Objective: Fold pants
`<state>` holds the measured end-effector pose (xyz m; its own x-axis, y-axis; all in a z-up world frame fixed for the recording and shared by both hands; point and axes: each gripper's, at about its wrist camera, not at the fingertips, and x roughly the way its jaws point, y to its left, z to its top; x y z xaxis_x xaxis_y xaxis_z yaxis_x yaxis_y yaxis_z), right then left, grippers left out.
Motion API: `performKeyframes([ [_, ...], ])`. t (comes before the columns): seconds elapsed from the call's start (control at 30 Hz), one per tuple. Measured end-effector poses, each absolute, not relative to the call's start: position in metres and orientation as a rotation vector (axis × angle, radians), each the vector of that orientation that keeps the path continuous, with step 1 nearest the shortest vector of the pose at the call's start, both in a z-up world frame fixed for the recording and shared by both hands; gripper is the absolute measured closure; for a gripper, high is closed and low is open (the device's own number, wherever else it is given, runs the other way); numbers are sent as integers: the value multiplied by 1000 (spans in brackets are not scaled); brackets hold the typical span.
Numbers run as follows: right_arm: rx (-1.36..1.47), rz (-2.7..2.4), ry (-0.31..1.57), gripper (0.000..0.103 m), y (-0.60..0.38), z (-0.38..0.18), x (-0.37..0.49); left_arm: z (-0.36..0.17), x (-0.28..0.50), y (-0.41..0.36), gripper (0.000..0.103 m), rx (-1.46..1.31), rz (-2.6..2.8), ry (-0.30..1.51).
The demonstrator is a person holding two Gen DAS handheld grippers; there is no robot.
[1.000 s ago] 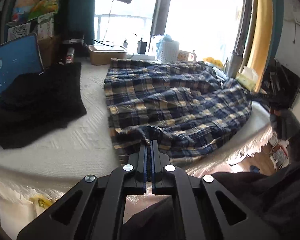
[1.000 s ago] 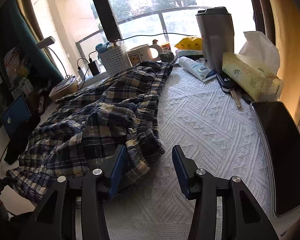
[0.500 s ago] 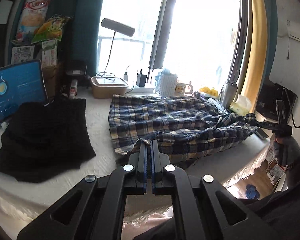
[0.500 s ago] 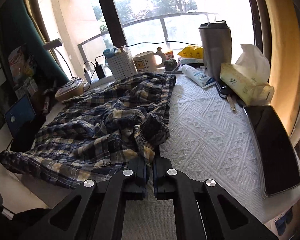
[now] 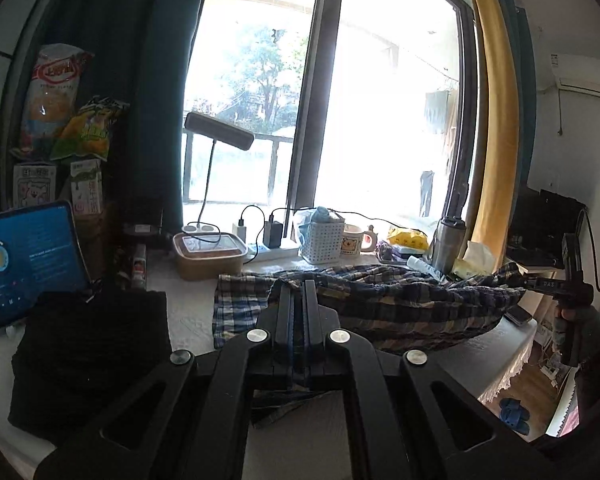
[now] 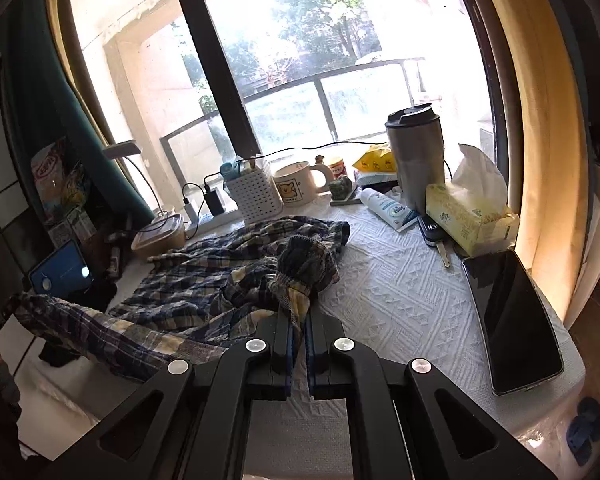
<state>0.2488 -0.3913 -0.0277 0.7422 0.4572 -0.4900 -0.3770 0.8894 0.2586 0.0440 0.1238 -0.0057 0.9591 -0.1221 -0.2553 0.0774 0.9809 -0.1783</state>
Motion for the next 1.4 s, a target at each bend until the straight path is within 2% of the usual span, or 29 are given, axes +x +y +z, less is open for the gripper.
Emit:
performKeyframes([
  [0.33,155,470,583,99,-380,-41,261,-7,71,137,102,-183,-88,263],
  [0.53,176,462,541,99,-380,-31,268,6,85,137,102,-157,-101,225],
  [0.87,308,418,496,99,-362,-10,336,15,174,156,102,-147,-105,208],
  [1.4,336,289,572,99,-317,-39,469,-17,309,181,102,-140,-96,337],
])
